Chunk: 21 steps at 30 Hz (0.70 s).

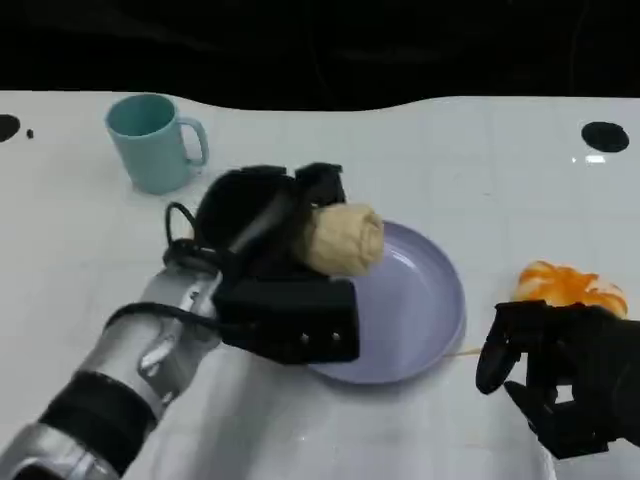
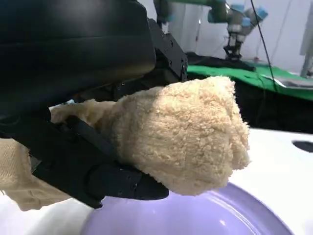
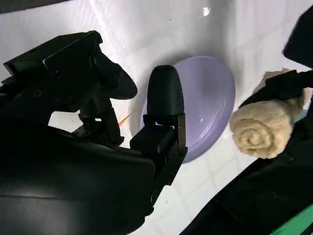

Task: Grasp the towel on the left side of the plate with the left hand and place it into the plate.

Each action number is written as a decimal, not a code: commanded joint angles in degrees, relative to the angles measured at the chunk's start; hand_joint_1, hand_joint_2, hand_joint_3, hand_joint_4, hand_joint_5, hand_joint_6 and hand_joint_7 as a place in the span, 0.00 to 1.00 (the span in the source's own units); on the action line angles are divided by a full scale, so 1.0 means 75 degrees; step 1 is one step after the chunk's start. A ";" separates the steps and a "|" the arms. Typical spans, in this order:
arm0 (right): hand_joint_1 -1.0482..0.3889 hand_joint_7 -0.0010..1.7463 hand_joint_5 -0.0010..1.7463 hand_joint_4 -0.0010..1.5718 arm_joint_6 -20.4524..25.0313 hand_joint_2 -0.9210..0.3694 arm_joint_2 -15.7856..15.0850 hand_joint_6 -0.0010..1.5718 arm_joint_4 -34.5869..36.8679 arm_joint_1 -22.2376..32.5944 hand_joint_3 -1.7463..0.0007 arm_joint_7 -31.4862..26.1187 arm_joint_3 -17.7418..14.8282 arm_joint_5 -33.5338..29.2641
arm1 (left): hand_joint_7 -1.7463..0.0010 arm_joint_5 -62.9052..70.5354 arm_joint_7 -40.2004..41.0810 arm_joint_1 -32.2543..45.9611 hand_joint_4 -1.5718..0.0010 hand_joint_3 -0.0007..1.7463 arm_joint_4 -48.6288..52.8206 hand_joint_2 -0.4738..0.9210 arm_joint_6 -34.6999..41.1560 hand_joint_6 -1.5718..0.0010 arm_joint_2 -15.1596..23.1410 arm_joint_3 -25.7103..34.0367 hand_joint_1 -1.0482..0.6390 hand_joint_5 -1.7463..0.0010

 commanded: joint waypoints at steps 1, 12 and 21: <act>0.75 0.82 1.00 0.46 -0.0054 0.27 -0.0050 0.45 -0.0116 0.0060 0.39 -0.0010 -0.0034 0.0040 | 0.00 0.0060 -0.0439 0.0002 0.45 0.45 -0.0309 0.75 0.0272 0.62 -0.0151 -0.0074 0.49 0.00; 0.74 0.81 1.00 0.47 0.0042 0.27 -0.0185 0.45 -0.0291 0.0095 0.40 0.0071 -0.0012 -0.0028 | 0.57 -0.0179 -0.1668 0.0080 0.56 0.21 -0.0401 0.91 0.0361 0.48 -0.0476 -0.0292 0.50 0.15; 0.73 0.81 1.00 0.46 -0.0257 0.26 -0.0294 0.45 -0.0100 0.0114 0.40 0.0188 -0.0196 0.0101 | 1.00 0.0349 -0.2575 -0.0014 0.85 0.06 -0.0612 1.00 0.0885 0.84 -0.0354 -0.0731 0.35 0.80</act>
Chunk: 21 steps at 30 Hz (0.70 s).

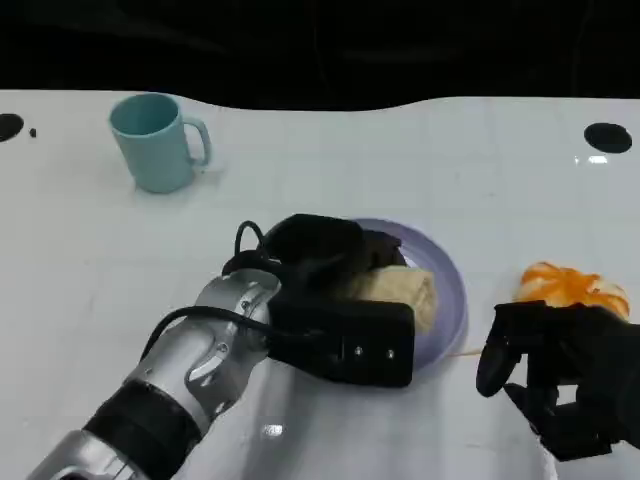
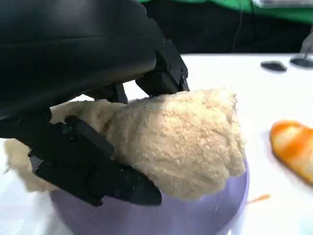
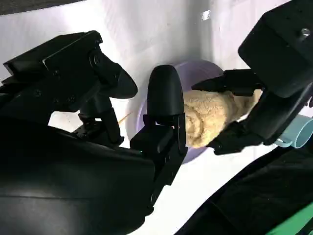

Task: Grasp the towel on the left side of the plate with the left hand and place it into the plate.

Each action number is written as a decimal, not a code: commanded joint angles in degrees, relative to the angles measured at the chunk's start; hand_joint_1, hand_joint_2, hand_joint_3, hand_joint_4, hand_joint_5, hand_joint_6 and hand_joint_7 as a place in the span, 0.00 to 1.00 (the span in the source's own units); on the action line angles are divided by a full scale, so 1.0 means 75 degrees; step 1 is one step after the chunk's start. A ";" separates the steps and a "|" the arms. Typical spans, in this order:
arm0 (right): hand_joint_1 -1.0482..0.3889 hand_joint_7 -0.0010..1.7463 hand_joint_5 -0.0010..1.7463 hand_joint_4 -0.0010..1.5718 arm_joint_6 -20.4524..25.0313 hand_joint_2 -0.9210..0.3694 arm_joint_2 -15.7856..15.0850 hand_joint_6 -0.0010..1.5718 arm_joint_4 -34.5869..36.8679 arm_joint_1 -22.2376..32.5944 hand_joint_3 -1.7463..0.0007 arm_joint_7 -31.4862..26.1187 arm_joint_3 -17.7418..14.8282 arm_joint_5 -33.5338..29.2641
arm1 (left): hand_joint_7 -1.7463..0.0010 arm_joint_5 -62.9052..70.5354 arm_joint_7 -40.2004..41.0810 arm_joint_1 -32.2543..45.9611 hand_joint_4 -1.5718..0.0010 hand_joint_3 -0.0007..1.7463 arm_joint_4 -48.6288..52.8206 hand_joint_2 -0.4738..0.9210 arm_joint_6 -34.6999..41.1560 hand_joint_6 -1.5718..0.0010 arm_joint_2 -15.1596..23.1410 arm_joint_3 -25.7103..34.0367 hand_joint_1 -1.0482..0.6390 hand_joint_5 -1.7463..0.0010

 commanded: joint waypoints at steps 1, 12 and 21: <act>0.73 0.81 1.00 0.46 -0.0227 0.26 -0.0180 0.45 0.0096 0.0046 0.40 0.0085 -0.0150 0.0092 | 1.00 0.0438 0.0027 -0.0024 0.88 0.06 -0.0131 1.00 0.0069 0.87 0.0195 -0.0232 0.32 0.82; 0.74 0.82 1.00 0.46 -0.0401 0.26 -0.0147 0.45 0.0255 0.0059 0.40 0.0071 -0.0205 0.0175 | 0.99 -0.0034 -0.0781 0.0367 0.95 0.04 -0.1224 1.00 0.0340 0.89 0.0599 0.0257 0.20 0.81; 0.74 0.83 1.00 0.47 -0.0571 0.28 -0.0137 0.45 0.0425 -0.0011 0.37 0.0067 -0.0182 0.0206 | 0.95 -0.1490 -0.2064 0.1393 0.91 0.12 -0.3375 1.00 0.1107 0.76 0.1029 0.1391 0.26 0.68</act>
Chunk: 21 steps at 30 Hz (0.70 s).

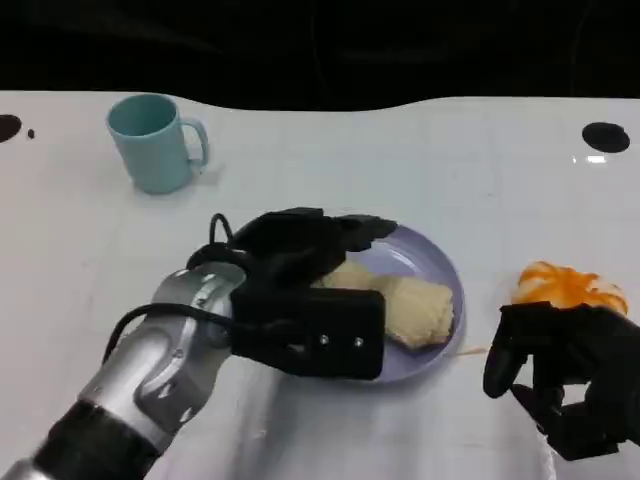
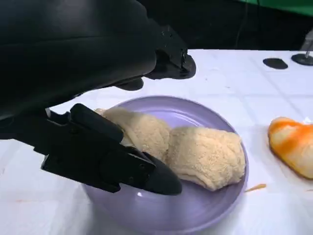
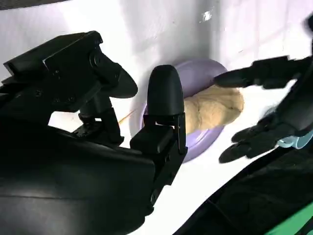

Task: Grasp the towel on the left side of the plate with the left hand and place it into the plate.

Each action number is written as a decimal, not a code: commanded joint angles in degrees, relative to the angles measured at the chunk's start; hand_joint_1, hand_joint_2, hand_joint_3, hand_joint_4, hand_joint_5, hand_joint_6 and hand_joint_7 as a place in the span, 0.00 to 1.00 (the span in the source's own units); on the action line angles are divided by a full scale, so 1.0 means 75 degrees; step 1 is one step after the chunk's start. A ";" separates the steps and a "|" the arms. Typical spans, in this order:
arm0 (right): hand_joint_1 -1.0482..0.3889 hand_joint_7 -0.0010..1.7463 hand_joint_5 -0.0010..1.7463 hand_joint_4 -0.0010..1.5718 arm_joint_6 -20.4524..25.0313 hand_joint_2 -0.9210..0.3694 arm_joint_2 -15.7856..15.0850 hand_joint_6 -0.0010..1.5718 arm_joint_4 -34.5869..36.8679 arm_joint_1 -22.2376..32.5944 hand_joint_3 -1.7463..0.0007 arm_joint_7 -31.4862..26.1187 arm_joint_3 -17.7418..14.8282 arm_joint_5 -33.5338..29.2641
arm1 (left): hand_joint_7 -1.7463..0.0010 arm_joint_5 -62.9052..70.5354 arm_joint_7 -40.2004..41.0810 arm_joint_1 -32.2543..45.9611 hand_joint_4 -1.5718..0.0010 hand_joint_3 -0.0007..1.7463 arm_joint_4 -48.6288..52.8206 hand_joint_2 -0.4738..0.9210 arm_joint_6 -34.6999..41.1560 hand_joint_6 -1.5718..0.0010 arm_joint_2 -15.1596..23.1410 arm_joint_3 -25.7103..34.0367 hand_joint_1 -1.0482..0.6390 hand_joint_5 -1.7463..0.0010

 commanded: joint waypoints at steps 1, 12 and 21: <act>0.74 0.83 1.00 0.47 -0.0111 0.28 -0.0043 0.45 0.0078 -0.0036 0.37 0.0009 -0.0067 0.0068 | 0.94 -0.0901 -0.0492 0.0601 0.88 0.12 -0.1069 1.00 0.0350 0.75 0.0219 0.0711 0.28 0.66; 0.74 0.83 1.00 0.46 0.0091 0.28 -0.0003 0.45 -0.0003 -0.0148 0.37 -0.0036 0.0061 0.0003 | 0.86 -0.3834 -0.0701 0.2618 0.58 0.15 -0.4104 1.00 0.2714 0.52 -0.0219 0.2582 0.47 0.46; 0.75 0.82 1.00 0.46 0.0357 0.28 0.0003 0.45 -0.0103 -0.0252 0.37 -0.0024 0.0131 -0.0023 | 0.56 -0.6158 -0.0700 0.3757 0.55 0.54 -0.6489 0.77 0.6042 0.48 -0.0312 0.3985 0.53 0.24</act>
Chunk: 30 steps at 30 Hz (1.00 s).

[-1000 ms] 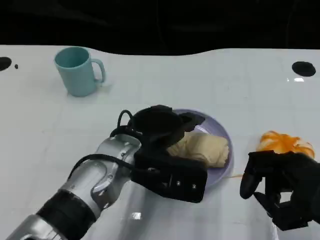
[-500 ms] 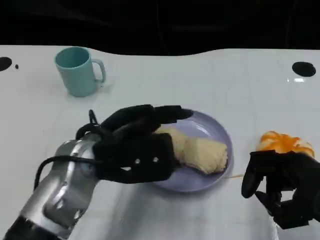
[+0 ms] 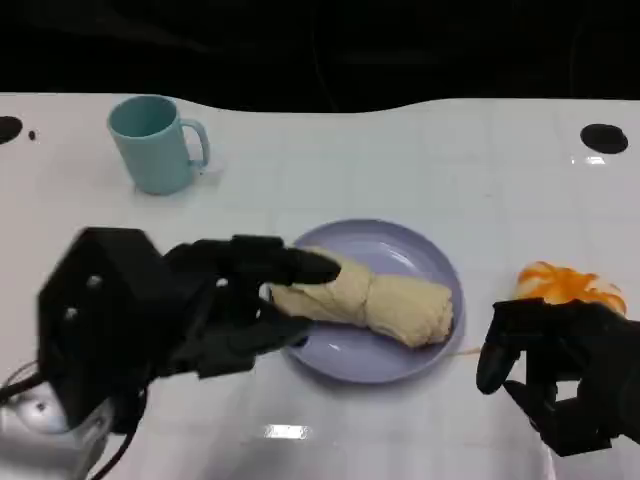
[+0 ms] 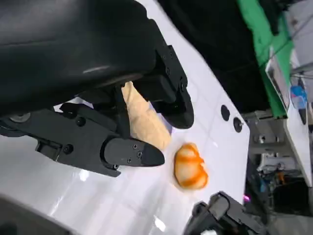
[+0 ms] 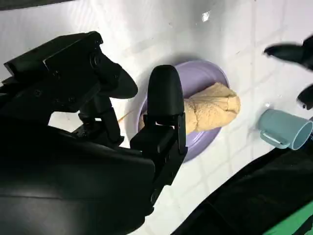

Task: Grasp the towel on the left side of the plate with the left hand and place it into the plate.

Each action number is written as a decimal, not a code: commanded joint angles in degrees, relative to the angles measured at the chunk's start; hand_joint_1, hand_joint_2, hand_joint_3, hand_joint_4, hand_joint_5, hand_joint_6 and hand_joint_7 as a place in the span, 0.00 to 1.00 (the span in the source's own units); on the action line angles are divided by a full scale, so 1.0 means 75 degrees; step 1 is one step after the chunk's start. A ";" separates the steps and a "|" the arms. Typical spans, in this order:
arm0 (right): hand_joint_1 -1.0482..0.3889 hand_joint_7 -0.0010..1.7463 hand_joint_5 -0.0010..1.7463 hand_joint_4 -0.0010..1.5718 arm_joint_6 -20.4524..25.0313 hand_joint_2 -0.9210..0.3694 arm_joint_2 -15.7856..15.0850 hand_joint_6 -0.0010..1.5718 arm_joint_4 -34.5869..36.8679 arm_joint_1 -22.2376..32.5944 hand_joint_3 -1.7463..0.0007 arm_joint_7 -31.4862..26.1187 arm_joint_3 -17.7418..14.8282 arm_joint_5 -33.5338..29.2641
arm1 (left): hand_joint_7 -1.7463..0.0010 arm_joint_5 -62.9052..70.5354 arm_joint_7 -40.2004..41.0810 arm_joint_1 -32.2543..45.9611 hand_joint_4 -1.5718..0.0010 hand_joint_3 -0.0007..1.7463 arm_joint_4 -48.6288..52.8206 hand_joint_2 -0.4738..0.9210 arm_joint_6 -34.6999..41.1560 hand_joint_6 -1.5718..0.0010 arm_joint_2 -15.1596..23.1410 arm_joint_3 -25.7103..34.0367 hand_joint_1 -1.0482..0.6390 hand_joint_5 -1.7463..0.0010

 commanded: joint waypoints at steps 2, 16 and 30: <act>0.75 0.82 1.00 0.46 0.0055 0.28 -0.0025 0.45 -0.0022 -0.0083 0.37 -0.0002 -0.0004 0.0037 | 0.44 -0.1454 0.0106 0.0515 0.55 0.65 -0.0995 0.71 0.1441 0.50 -0.0176 0.0914 0.54 0.16; 0.75 0.82 1.00 0.45 -0.0106 0.28 -0.0120 0.45 -0.0053 0.0052 0.37 0.0040 -0.0126 0.0081 | 0.16 -0.1868 0.0753 0.1157 0.46 0.80 -0.0967 0.66 0.1435 0.49 0.0264 0.0985 0.57 0.00; 0.74 0.83 1.00 0.47 -0.0372 0.28 -0.0120 0.45 0.0089 0.0004 0.37 0.0015 -0.0156 0.0053 | 0.06 -0.1667 0.1170 0.0909 0.44 0.84 -0.0258 0.64 0.1460 0.51 0.0678 0.0723 0.60 0.00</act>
